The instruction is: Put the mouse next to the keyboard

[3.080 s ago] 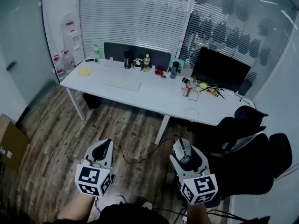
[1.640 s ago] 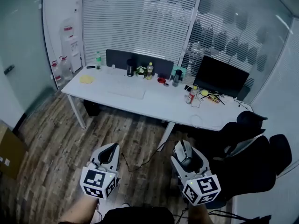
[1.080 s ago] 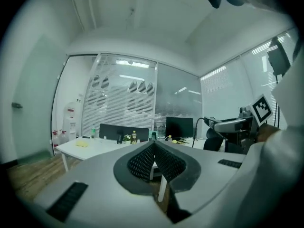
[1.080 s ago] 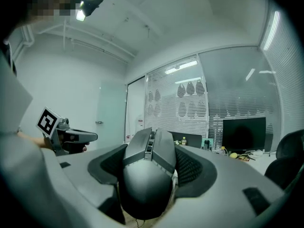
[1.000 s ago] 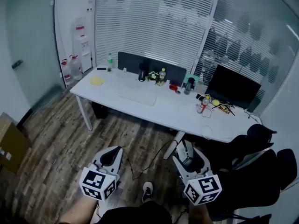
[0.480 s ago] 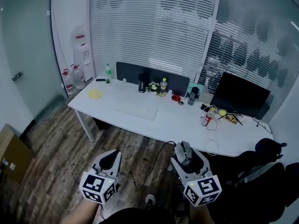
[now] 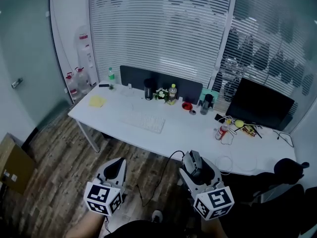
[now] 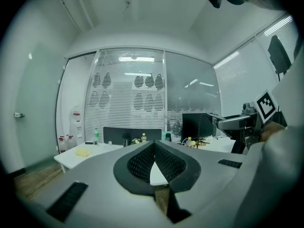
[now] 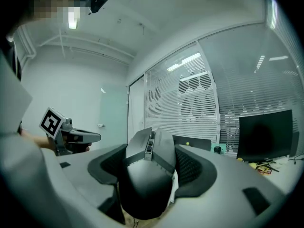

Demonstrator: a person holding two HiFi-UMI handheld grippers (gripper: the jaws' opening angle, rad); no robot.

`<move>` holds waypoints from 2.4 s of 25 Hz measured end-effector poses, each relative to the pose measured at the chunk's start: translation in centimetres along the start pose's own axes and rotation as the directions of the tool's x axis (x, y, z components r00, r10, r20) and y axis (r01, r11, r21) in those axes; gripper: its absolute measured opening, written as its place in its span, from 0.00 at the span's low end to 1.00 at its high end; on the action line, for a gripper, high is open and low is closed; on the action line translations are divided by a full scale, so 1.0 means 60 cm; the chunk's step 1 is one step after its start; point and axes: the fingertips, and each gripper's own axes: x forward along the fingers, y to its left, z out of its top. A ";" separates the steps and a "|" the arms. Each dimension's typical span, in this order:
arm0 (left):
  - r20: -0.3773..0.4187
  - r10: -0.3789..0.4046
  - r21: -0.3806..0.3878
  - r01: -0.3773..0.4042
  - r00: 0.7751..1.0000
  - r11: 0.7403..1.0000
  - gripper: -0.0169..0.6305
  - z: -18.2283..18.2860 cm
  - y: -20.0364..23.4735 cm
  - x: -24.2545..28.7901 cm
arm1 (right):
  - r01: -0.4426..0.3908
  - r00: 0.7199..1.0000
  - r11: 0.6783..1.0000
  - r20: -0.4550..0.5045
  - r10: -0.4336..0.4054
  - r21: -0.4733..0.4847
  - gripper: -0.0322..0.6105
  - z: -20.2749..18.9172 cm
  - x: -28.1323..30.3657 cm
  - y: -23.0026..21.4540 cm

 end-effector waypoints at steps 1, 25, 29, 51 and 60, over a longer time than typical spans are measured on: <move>-0.002 0.001 0.001 -0.001 1.000 1.000 0.07 0.002 -0.003 0.009 | -0.003 1.000 1.000 -0.001 0.003 -0.001 0.52 0.000 0.005 -0.009; -0.026 0.005 0.043 -0.003 1.000 0.999 0.07 0.025 0.045 0.240 | -0.025 1.000 1.000 -0.009 0.025 -0.003 0.52 -0.005 0.156 -0.153; 0.002 -0.050 0.052 0.050 0.999 0.997 0.07 0.045 0.092 0.282 | 0.008 1.000 1.000 -0.008 -0.008 -0.017 0.52 0.010 0.204 -0.144; 0.000 -0.299 0.039 0.299 0.954 0.954 0.07 0.051 0.287 0.463 | 0.229 0.972 0.973 -0.052 -0.229 -0.004 0.52 0.046 0.427 -0.089; -0.009 -0.362 0.024 0.362 0.932 0.932 0.07 0.040 0.320 0.485 | 0.296 0.954 0.955 -0.056 -0.295 0.010 0.52 0.052 0.462 -0.076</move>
